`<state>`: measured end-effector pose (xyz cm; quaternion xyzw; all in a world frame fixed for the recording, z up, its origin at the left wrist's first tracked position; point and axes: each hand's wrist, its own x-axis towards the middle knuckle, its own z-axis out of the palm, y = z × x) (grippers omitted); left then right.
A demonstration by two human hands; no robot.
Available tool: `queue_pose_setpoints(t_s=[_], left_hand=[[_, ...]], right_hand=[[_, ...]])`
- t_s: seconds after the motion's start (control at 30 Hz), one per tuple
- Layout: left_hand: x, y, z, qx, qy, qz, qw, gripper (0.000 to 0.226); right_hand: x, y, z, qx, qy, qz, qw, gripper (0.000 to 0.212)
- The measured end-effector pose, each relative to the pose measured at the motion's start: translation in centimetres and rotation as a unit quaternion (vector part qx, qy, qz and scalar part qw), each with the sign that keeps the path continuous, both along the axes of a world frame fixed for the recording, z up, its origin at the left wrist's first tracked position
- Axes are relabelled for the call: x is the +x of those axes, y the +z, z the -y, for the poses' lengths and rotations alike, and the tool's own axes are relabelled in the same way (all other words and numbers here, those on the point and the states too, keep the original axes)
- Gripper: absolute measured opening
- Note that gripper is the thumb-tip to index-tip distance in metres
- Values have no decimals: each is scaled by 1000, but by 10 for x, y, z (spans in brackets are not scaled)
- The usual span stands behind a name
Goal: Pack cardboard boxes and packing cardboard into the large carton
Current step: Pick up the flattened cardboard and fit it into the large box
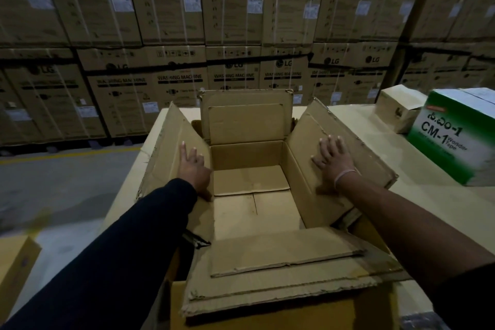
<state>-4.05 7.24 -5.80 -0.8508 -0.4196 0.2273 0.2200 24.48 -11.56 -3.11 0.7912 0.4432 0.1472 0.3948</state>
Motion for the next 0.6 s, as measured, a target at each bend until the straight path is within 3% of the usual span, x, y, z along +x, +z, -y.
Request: queue_pose_setpoints(t_s=[0.2,0.3,0.6], left_hand=[[1,7,5,1,-10,-17,1000,88],[2,13,14,9,-23,8,1000,81],[8,14,30,15,-23,77,997,74]], right_hand=[[2,1,-7,-3,-5,-24,1000,103],[-9,3,-9,-1,-3,5,1000,91],[-28,15,-13,10,21,42,999,91]])
